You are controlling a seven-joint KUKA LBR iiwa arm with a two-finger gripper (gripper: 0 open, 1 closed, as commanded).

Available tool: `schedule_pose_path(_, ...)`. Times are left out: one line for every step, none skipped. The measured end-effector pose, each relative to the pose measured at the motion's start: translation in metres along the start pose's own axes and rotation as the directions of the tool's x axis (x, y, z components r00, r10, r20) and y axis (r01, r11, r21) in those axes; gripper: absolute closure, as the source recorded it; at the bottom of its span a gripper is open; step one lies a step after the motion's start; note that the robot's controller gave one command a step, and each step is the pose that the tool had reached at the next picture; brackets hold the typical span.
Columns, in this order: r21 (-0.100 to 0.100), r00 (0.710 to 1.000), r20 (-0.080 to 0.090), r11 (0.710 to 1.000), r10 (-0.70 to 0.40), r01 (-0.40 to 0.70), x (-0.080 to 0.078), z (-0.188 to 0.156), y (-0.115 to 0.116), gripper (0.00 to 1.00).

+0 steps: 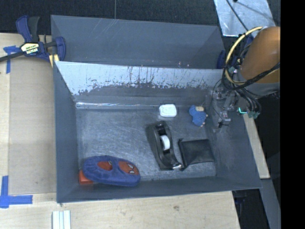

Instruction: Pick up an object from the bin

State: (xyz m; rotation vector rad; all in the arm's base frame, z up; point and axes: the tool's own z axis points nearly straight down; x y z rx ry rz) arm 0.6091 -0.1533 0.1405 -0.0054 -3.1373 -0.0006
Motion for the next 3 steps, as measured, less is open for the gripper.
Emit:
schedule_pose_path(-0.001,0.967,0.001,0.967,0.253,-0.253,-0.005,0.073,0.009,0.00)
schedule_pose_path(0.000,0.968,0.007,0.968,0.251,-0.251,-0.007,0.069,0.008,1.00)
schedule_pose_path(-0.001,0.969,0.015,0.969,0.246,-0.246,0.015,-0.076,0.005,1.00)
